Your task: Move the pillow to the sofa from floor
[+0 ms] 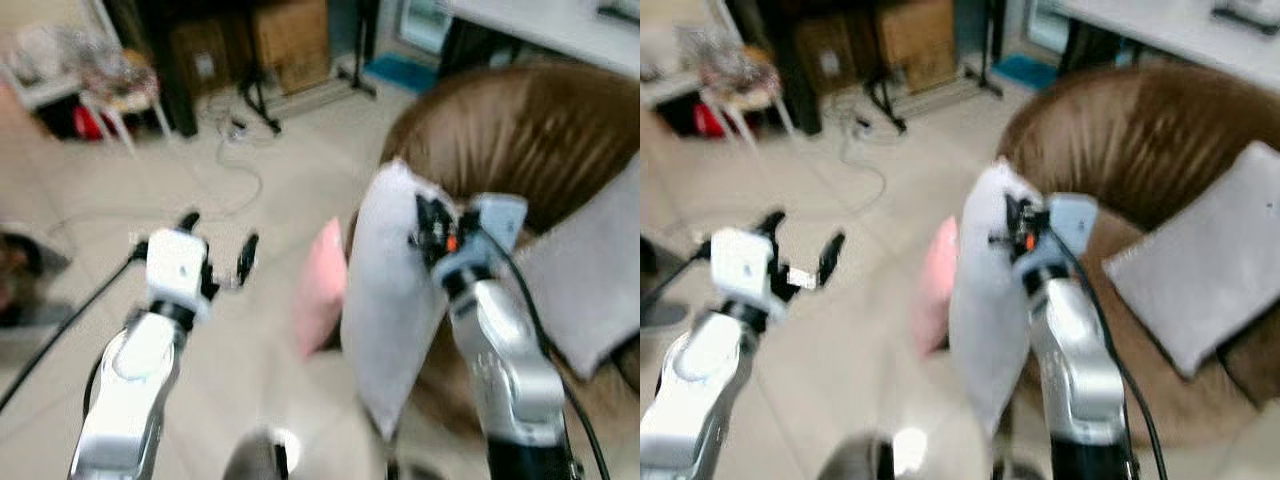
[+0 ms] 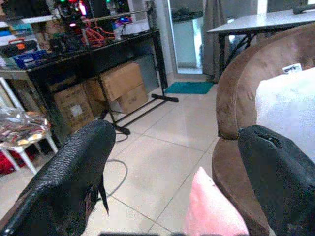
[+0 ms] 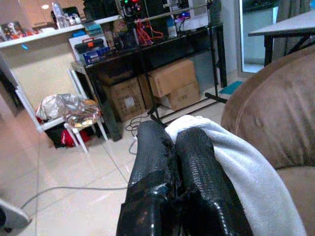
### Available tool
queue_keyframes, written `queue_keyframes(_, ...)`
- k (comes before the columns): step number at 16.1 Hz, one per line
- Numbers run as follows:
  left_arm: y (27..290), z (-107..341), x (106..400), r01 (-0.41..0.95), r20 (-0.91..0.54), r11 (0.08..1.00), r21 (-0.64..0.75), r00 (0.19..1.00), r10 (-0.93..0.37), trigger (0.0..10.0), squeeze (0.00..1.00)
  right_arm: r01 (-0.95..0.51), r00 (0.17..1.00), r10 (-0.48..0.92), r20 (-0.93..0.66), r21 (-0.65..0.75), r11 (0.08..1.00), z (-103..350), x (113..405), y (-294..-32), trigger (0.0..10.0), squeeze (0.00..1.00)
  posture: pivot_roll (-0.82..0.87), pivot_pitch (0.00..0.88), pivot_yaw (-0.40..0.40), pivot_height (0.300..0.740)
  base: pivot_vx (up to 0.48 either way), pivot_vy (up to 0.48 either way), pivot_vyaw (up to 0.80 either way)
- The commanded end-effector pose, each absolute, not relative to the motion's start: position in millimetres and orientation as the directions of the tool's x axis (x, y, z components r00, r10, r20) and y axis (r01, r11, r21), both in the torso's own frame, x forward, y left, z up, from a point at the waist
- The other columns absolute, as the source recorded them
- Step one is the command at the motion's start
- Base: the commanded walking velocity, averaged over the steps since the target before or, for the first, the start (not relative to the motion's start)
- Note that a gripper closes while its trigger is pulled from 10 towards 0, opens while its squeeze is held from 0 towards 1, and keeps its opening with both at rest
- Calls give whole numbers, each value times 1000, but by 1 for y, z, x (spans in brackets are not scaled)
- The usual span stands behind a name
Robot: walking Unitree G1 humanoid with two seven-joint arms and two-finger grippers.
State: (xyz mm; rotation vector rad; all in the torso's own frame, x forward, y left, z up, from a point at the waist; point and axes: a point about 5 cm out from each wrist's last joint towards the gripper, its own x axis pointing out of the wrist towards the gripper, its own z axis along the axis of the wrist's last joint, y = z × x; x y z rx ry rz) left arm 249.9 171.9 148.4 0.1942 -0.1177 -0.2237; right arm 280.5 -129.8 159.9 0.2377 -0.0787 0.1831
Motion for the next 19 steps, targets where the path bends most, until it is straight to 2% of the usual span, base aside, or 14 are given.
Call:
queue_keyframes(1,170,149,252,215,95,953,214,966,-240,10000,0,-191,974,161,159,197,962,173,279,-132,10000,0,45,0,35,740,0,0,0)
queue_keyframes(4,170,149,252,209,96,954,215,968,-233,10000,0,-157,980,135,146,145,977,168,280,-134,10000,0,45,0,23,740,0,0,0)
queue_keyframes(6,168,148,256,203,101,957,208,969,-227,10000,0,-67,992,55,115,103,992,166,285,-140,10000,0,26,0,37,740,0,0,0)
queue_keyframes(10,166,145,261,202,80,955,215,971,-223,10000,0,-54,995,42,91,137,989,161,283,-142,10000,0,22,0,45,740,0,0,0)
queue_keyframes(13,169,146,262,196,88,960,201,972,-217,10000,0,-27,998,23,65,55,998,150,282,-137,10000,0,30,0,43,740,166,0,0)
queue_keyframes(19,166,143,260,203,83,959,199,971,-223,10000,0,-118,990,108,86,112,987,155,282,-127,10000,0,35,0,31,740,266,0,0)
